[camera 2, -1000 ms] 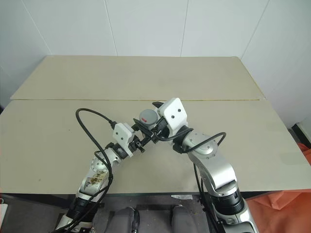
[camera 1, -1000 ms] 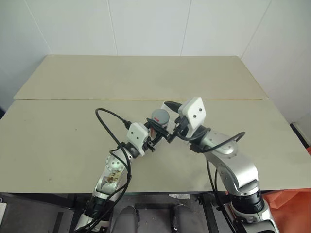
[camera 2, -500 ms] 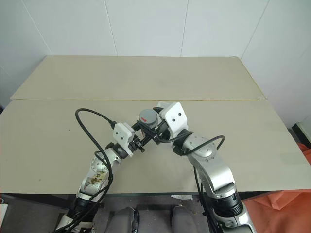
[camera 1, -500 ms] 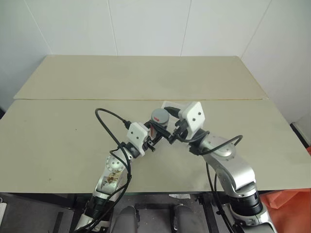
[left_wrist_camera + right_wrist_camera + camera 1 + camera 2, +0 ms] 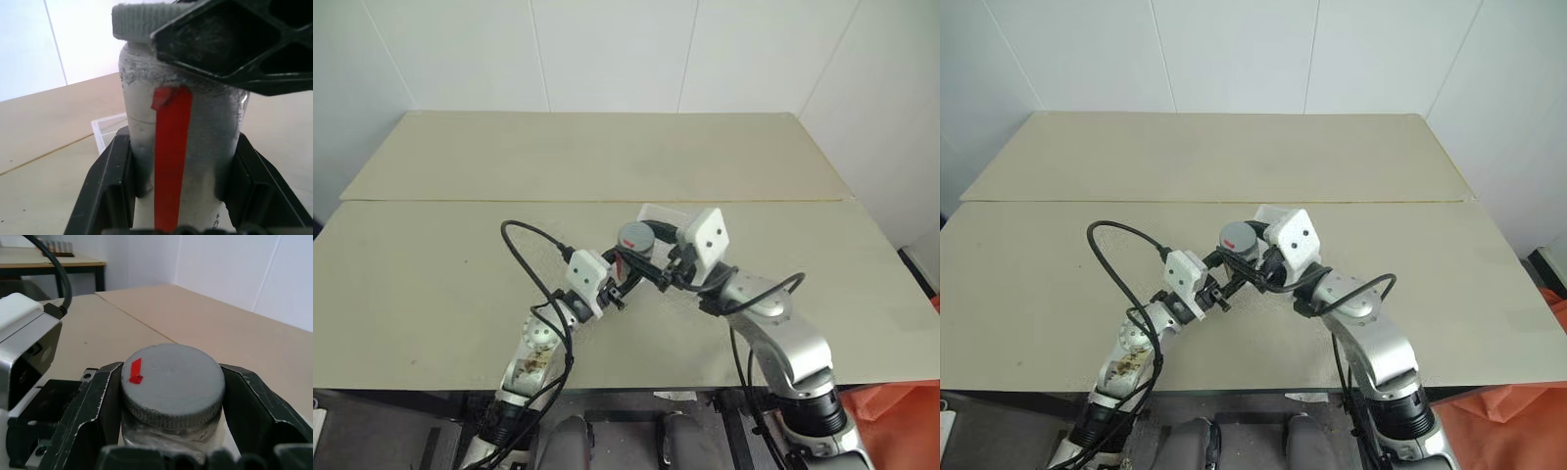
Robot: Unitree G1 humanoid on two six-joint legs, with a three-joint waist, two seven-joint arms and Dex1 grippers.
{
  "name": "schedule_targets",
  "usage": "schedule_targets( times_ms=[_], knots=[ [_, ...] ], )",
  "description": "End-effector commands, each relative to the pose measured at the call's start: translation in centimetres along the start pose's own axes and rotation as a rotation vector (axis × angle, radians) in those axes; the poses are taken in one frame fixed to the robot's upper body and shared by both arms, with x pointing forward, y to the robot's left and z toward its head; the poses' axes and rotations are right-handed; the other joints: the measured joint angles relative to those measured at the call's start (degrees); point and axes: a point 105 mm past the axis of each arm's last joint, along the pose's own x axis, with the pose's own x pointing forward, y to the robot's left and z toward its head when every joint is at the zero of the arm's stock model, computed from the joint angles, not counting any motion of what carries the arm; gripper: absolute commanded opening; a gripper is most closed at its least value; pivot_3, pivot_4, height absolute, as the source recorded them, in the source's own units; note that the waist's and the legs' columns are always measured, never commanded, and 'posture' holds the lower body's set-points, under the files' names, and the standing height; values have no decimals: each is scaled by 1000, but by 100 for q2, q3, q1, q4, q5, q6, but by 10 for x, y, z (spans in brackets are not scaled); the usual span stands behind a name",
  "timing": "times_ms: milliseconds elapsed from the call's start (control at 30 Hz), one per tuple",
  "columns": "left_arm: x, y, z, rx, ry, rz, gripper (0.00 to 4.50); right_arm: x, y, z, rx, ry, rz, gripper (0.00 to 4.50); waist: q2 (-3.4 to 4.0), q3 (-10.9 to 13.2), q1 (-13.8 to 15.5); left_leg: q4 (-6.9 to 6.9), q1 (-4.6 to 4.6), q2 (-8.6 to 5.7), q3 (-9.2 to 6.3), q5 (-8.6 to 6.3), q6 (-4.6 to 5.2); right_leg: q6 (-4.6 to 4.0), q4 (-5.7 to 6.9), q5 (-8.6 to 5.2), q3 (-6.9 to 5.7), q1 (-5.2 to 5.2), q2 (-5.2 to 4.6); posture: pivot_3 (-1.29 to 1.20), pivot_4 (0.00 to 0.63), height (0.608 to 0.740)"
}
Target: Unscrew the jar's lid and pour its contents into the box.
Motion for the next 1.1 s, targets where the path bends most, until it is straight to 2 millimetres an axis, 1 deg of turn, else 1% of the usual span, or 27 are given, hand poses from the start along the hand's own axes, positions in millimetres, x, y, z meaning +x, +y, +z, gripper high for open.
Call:
schedule_targets(
  times_ms=[33, 267, 500, 633, 833, 900, 967, 1000, 1100],
  knots=[
    [-1, -20, 18, 10, -56, -156, 1948, -7, 1, 22, -49, -80, 141, 2804, 1, 1, 1, 0, 0, 0, 0, 0, 0, 1, 0, -1, 0, 0, 0, 0, 150, 740],
    [-2, -35, 27, 24, -74, -328, 1948, -20, 1, 23, -75, -42, 449, 2804, 1, 1, 3, 0, 2, 2, 2, 0, 0, 6, -1, -6, 0, 0, 1, 0, 150, 740],
    [3, -47, 31, 13, -101, -400, 1948, -23, -11, 24, -123, -11, 697, 2804, 2, 2, -1, -1, 4, 4, 2, 0, 0, 4, -2, -4, 2, 1, 7, 0, 150, 740],
    [5, -50, 32, 7, -108, -402, 1948, -21, -21, 27, -139, -27, 775, 2804, 1, 2, 3, -1, 4, 4, 2, 0, 0, -7, -1, 3, 3, 1, 7, 0, 150, 740],
    [5, -54, 31, -1, -109, -402, 1948, -18, -29, 23, -175, -31, 802, 2804, 2, 2, 4, -1, 2, 4, 2, 0, 0, -25, -2, 14, 3, 0, 7, 0, 150, 740],
    [5, -53, 30, -4, -109, -391, 1948, -18, -32, 24, -174, -42, 793, 3523, 2, 2, 4, -1, 2, 4, 2, 0, 0, -25, -2, 14, 3, 0, 6, 0, 150, 740],
    [5, -51, 30, -10, -111, -370, 1948, -19, -34, 26, -172, -53, 784, 4040, 2, 2, 5, -1, 2, 3, 2, 0, 0, -26, -1, 14, 3, 0, 6, 0, 150, 740],
    [6, -49, 30, -13, -113, -359, 1948, -21, -34, 27, -172, -58, 777, 4393, 2, 2, 5, -1, 2, 2, 2, 0, 0, -25, -1, 14, 3, 0, 5, 0, 150, 740],
    [8, -45, 31, -28, -123, -321, 1948, -27, -37, 30, -184, -64, 745, 4456, 2, 2, 8, -1, 2, 3, 2, 0, 0, -26, -1, 15, 4, 0, 6, 0, 150, 740]
  ],
)
